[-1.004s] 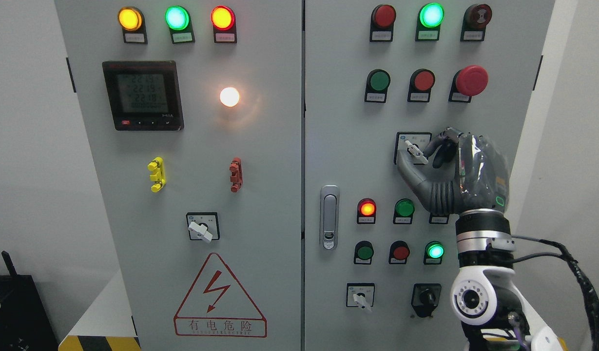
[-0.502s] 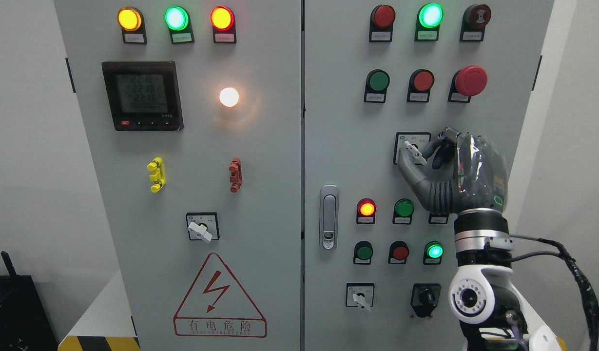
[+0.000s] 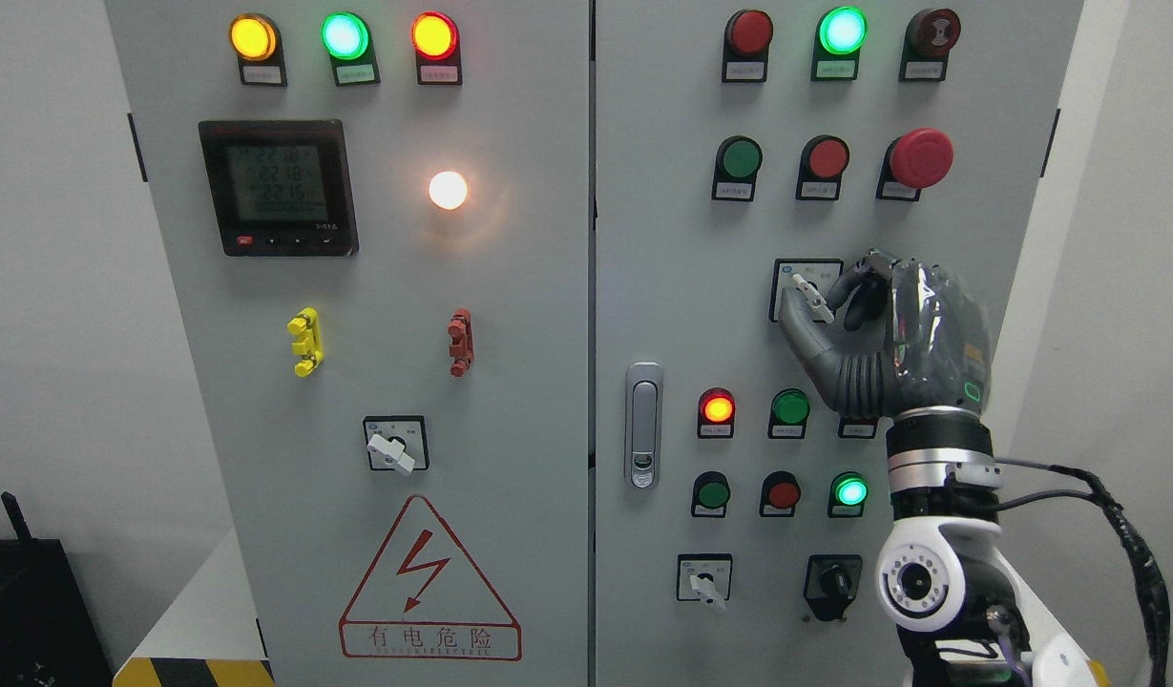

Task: Rotate and turn off gray switch
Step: 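Twist the gray switch knob with the right hand to the off position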

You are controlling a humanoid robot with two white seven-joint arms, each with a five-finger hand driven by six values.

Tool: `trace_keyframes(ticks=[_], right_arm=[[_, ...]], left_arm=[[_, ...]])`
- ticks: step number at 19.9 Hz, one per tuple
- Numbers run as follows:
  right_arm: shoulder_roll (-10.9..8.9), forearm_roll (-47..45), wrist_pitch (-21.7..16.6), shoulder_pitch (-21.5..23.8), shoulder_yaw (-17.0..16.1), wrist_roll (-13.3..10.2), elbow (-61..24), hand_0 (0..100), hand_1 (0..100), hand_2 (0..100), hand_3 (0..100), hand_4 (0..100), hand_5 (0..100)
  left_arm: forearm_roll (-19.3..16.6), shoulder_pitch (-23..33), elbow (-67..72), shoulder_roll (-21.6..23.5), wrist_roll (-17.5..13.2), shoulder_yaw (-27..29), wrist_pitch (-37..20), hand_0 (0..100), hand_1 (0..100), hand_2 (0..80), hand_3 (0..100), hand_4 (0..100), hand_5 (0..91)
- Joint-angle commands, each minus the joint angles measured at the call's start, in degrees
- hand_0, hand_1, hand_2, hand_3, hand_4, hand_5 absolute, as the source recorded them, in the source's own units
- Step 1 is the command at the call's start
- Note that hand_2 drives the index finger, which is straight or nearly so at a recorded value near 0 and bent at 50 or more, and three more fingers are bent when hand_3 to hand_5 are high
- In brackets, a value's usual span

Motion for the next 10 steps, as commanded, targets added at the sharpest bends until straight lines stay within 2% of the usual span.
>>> trace_keyframes(ticks=[1,10], right_arm=[[0.46,-0.08,0.03,-0.29,0.42,-0.17,0.33,45,46,68,90,80,99],[0.46,-0.08,0.12,-0.38,0.51,-0.17,0.51,46,45,71,92,82,100]], left_arm=[[-0.44,0.0,1.32,0.0,0.08,1.85,0.05,12,39,0.0,0,0,0.0],[-0.44,0.0,1.32,0.0,0.0,1.85,0.05,12,39,0.0,0,0,0.0]])
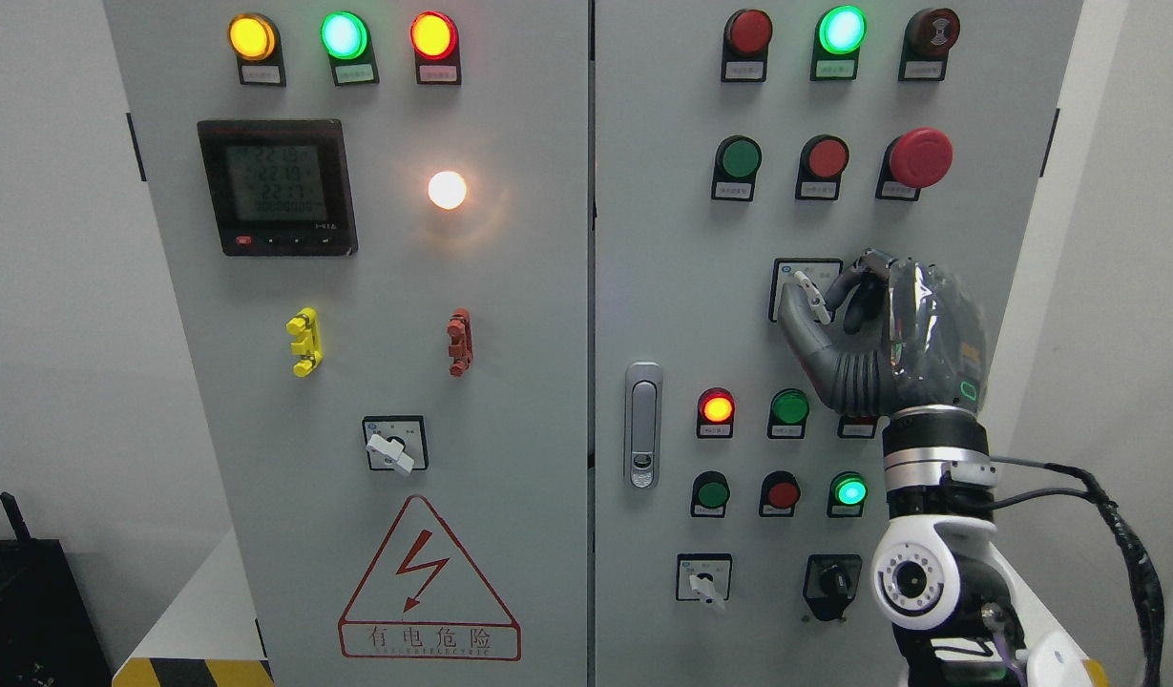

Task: Rotate and turn off gray switch
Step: 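Twist the gray switch knob with the right hand to the off position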

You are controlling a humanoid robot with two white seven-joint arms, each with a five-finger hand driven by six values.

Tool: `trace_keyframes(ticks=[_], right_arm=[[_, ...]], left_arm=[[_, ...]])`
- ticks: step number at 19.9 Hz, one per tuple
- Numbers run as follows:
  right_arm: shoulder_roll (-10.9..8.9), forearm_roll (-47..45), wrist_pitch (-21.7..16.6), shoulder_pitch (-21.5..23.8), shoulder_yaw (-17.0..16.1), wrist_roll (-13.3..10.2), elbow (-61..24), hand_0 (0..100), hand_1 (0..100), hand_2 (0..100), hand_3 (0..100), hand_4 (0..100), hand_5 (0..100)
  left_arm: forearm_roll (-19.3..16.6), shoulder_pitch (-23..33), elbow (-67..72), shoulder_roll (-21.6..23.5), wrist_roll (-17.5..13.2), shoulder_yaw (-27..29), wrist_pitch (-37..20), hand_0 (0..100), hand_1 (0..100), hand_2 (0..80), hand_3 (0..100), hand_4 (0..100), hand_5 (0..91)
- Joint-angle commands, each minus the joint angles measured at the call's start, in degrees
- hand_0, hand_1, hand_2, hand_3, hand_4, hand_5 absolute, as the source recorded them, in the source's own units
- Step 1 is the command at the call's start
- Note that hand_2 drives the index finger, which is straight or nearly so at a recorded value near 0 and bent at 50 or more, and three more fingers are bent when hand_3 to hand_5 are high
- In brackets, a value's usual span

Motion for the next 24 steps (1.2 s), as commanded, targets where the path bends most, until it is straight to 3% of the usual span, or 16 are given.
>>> trace_keyframes(ticks=[1,24], right_arm=[[0.2,0.03,0.01,-0.11,0.22,0.04,0.21,46,45,71,92,82,100],[0.46,-0.24,-0.17,-0.11,0.22,0.04,0.21,51,40,74,95,84,100]], left_arm=[[-0.44,0.08,1.32,0.0,-0.05,1.85,0.04,12,39,0.0,0,0,0.0],[-0.44,-0.01,1.32,0.0,-0.05,1.85,0.04,12,39,0.0,0,0,0.0]])
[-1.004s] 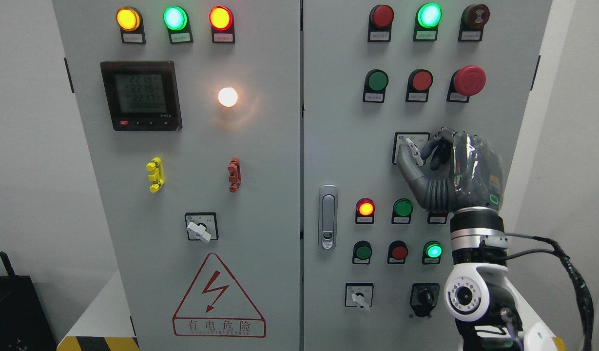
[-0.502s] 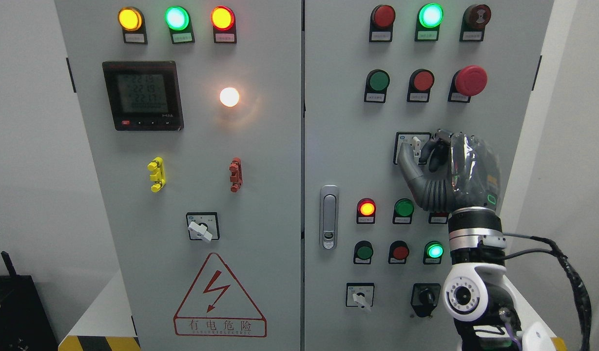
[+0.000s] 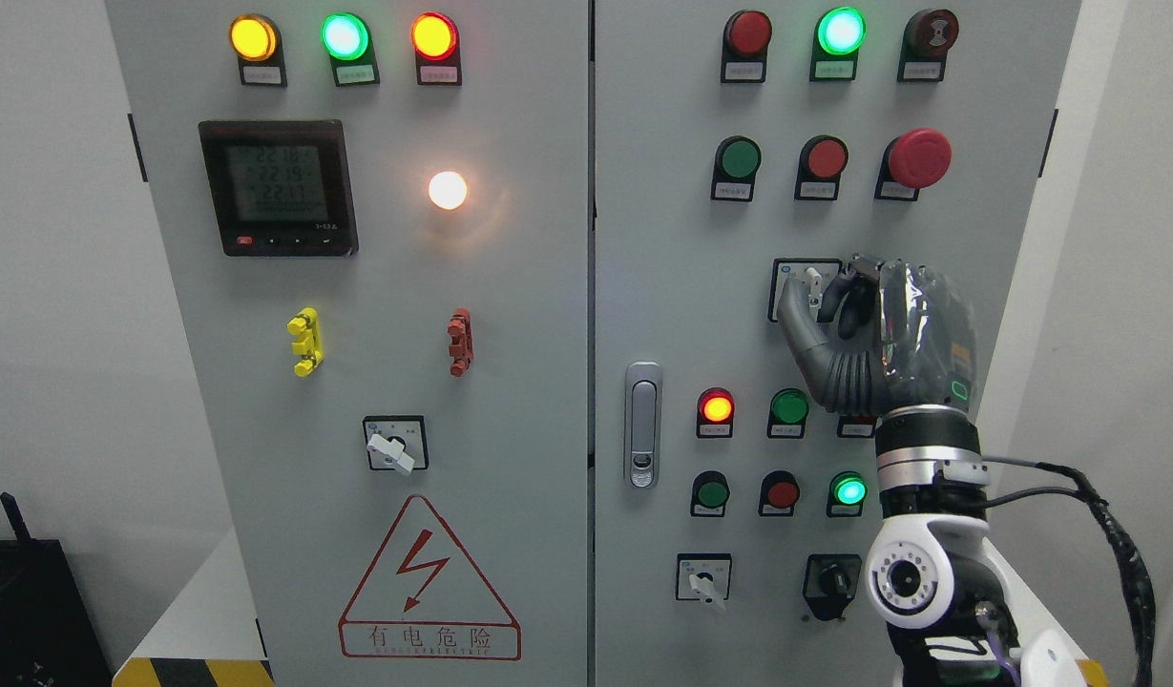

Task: Rotate and turn off gray switch
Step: 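Twist the gray switch knob with the right hand to the off position, then open the right hand fingers to release the switch knob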

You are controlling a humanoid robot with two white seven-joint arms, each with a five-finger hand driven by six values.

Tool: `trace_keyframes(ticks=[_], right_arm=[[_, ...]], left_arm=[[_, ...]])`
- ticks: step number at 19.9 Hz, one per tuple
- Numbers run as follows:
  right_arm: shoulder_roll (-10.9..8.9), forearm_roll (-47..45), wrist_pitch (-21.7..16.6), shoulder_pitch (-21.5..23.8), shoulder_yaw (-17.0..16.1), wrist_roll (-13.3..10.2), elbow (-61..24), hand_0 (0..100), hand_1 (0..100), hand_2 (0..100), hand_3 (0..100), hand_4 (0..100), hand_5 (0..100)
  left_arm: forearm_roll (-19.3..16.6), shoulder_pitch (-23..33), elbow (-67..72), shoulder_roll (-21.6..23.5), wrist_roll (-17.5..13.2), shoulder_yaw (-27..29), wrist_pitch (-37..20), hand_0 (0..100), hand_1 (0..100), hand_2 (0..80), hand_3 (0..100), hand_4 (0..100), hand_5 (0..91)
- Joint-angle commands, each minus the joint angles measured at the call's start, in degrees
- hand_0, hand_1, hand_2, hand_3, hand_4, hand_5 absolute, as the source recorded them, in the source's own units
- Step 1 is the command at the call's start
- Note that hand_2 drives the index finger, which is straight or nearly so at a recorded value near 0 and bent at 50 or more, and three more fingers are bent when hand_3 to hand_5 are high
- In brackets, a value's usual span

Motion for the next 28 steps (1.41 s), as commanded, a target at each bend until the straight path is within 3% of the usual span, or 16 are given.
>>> trace_keyframes(ticks=[1,10,22,28], right_arm=[[0.03,-0.1,-0.35,0.05,0.02,0.03,-0.19,50,40,74,95,84,100],[-0.68,-0.02,-0.52,0.05,-0.15,0.03,-0.45,44,45,74,95,84,100],[-1.03,0.16,-0.61,0.05,-0.33,-0.15,-1.33,42,46,74,94,84,100],[-2.17,0.25,-0.96,0.66,-0.59,-0.5,-3.61,43,46,73,95,84,100]], left_arm=[[-0.44,0.07,1.32,0.0,-0.03,1.85,0.05,12,39,0.0,0,0,0.0],[-0.44,-0.01,1.32,0.0,-0.11,1.76,0.05,12,39,0.0,0,0,0.0],[-0.44,-0.02,1.32,0.0,-0.03,1.85,0.05,12,39,0.0,0,0,0.0],[-0.44,-0.02,1.32,0.0,-0.11,1.85,0.05,12,39,0.0,0,0,0.0]])
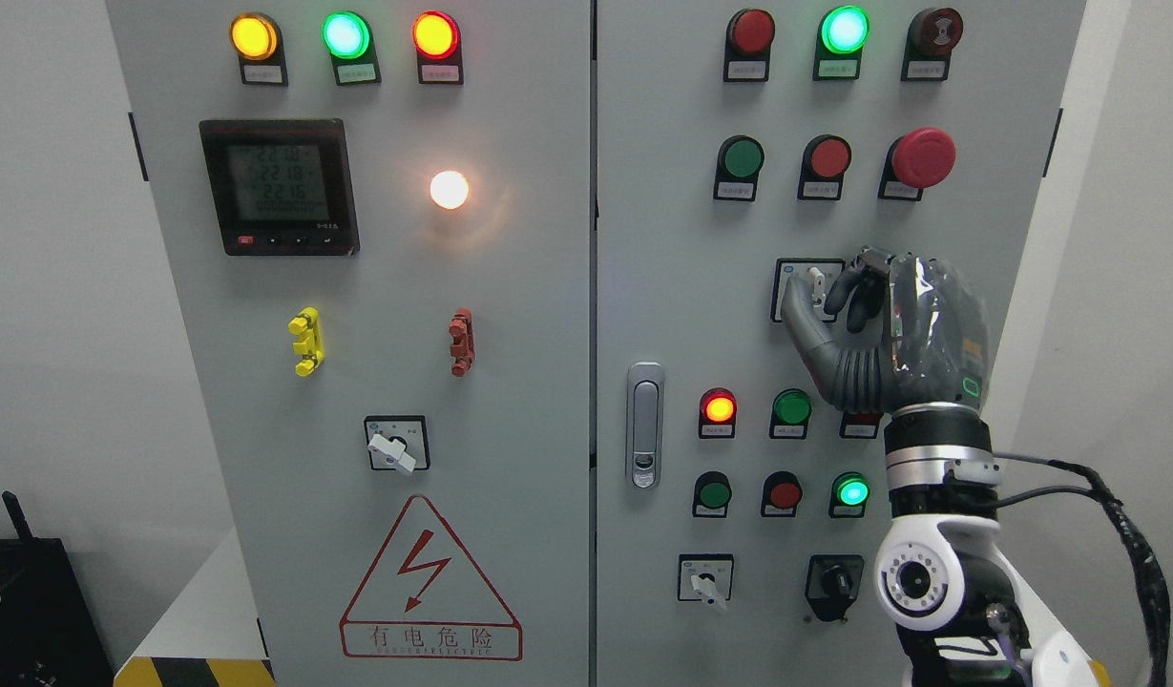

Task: Rotate and turn off gray switch
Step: 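Open the right hand fingers to release the switch knob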

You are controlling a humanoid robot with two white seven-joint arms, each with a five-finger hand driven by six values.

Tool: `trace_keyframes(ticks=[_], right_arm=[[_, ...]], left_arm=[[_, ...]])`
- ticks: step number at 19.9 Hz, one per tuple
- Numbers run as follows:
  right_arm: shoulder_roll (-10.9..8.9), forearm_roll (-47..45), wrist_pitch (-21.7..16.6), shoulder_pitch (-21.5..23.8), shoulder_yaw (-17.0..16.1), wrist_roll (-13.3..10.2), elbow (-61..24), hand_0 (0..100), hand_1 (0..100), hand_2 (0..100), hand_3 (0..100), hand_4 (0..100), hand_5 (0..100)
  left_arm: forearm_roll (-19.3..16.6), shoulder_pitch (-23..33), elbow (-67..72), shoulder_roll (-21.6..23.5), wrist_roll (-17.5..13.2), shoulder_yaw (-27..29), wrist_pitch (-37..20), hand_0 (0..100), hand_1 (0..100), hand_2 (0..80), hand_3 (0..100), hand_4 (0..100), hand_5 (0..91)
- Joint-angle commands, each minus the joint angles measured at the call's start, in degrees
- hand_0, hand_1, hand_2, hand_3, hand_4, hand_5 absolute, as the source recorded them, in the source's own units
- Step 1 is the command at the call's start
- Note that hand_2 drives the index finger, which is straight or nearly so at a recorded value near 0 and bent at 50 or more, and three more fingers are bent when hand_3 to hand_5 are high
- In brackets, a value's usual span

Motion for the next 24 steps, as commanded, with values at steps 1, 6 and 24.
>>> trace_keyframes(ticks=[1,6,24], right_arm=[[-2.03,0.52,-0.72,0.88,-0.39,-0.28,-3.04,43,46,73,94,84,100],[-4.94,0.79,-5.28,3.34,-1.43,-3.26,-7.0,42,47,65,89,79,99],[-5.12,0.52,-30.16,23.29,-9.61,-6.87,-15.79,37,20,11,8,0,0]], left_arm=[[-0.44,-0.02,1.32,0.0,-0.03,1.85,0.05,12,39,0.0,0,0,0.0],[-0.44,-0.02,1.32,0.0,0.06,1.85,0.05,12,39,0.0,0,0,0.0],[-0.44,-0.02,1.32,0.0,-0.03,1.85,0.05,12,39,0.0,0,0,0.0]])
